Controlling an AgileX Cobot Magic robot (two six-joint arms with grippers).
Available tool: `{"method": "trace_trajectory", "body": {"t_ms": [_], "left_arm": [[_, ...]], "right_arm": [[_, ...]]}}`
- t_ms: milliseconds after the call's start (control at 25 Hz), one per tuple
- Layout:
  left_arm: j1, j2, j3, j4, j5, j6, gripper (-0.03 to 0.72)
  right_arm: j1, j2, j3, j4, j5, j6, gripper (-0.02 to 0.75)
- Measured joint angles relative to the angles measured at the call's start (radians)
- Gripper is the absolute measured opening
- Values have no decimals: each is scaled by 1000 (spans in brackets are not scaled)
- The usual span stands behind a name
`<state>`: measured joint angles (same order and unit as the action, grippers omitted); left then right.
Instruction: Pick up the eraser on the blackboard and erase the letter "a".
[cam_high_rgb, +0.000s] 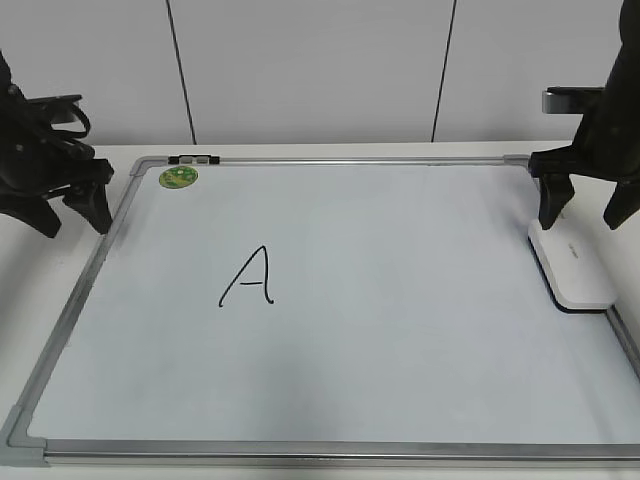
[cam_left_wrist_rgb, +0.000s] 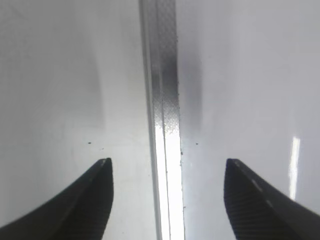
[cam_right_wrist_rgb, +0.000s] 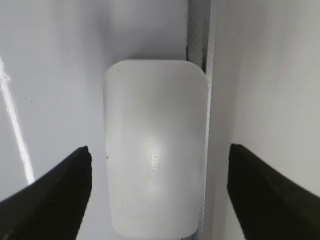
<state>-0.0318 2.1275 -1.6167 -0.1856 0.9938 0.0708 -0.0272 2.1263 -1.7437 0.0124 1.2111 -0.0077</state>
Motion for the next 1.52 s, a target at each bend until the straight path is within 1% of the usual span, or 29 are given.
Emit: {"method": "trace_trajectory", "body": {"t_ms": [40, 160, 280, 440, 640, 720, 840, 960, 1120, 1240, 1360, 1520], "left_arm": [[0, -14, 0, 4, 7, 0, 538], [0, -44, 0, 15, 34, 0, 561], [0, -66, 0, 17, 71, 0, 564], [0, -87, 0, 21, 148, 2, 564], [0, -134, 3, 25, 192, 2, 564], [0, -182, 28, 28, 188, 2, 564], [-8, -298, 106, 53, 157, -2, 564], [-13, -429, 216, 86, 118, -11, 561], [-15, -605, 364, 98, 73, -14, 550], [-34, -729, 461, 116, 58, -14, 548], [-61, -851, 549, 125, 39, -15, 548], [-92, -1021, 672, 131, 19, -15, 547]], "right_arm": [[0, 0, 0, 0, 2, 0, 628], [0, 0, 0, 0, 2, 0, 613], [0, 0, 0, -2, 3, 2, 581], [0, -20, 0, 7, 3, 13, 564], [0, -118, 2, 11, 6, 17, 555], [9, -183, 25, 19, 6, 19, 555], [38, -276, 83, 23, 8, 28, 555], [76, -373, 150, 26, 12, 42, 555], [116, -498, 239, 26, 2, 66, 555], [140, -589, 317, 24, -10, 73, 555], [161, -701, 429, 24, -29, 75, 555], [163, -878, 597, 30, -45, 75, 555]]}}
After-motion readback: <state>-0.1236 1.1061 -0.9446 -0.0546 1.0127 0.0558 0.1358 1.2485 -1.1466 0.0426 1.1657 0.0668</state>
